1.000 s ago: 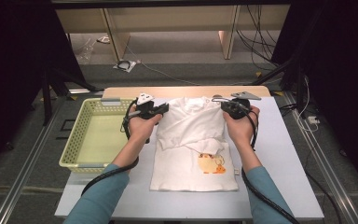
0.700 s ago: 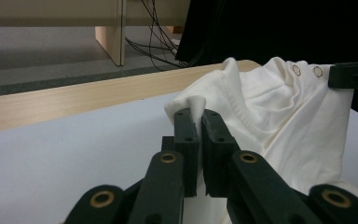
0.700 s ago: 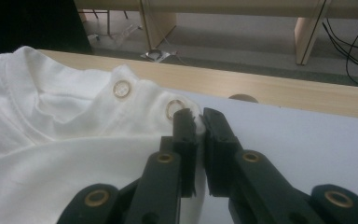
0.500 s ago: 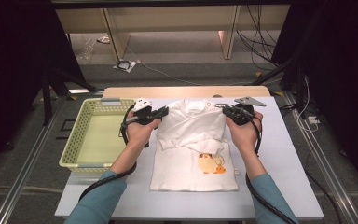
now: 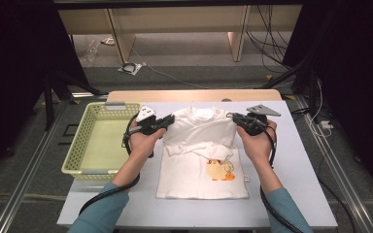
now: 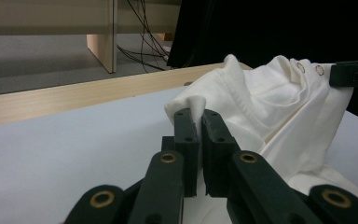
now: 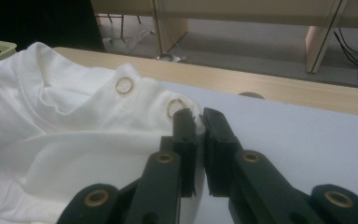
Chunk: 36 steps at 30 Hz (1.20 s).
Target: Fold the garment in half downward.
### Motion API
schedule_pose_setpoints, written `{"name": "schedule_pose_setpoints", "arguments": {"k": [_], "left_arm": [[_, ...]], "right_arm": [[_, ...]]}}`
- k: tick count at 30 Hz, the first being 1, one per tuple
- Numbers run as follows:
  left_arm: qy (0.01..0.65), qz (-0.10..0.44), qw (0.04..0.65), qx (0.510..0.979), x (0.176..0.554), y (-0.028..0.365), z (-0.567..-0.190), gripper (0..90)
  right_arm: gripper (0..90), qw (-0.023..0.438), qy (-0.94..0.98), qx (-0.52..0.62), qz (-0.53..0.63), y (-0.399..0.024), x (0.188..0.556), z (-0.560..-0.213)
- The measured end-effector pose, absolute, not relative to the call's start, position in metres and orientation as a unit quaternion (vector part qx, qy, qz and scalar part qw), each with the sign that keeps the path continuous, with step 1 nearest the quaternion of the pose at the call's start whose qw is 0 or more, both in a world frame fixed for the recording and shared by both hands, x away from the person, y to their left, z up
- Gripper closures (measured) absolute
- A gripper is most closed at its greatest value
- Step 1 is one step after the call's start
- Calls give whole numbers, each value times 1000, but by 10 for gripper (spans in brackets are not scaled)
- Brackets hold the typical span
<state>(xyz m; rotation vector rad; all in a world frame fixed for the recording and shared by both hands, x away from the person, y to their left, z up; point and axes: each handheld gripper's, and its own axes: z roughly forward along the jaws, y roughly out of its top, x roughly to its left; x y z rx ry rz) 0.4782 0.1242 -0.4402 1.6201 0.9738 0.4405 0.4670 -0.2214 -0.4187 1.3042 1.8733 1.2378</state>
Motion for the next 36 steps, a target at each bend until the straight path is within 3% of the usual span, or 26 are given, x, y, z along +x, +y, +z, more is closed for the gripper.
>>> {"name": "schedule_pose_setpoints", "arguments": {"k": [36], "left_arm": [[371,191,586,694,443,130,-453,856]], "right_arm": [[849,290,703,460,459,-229,431,-436]]}}
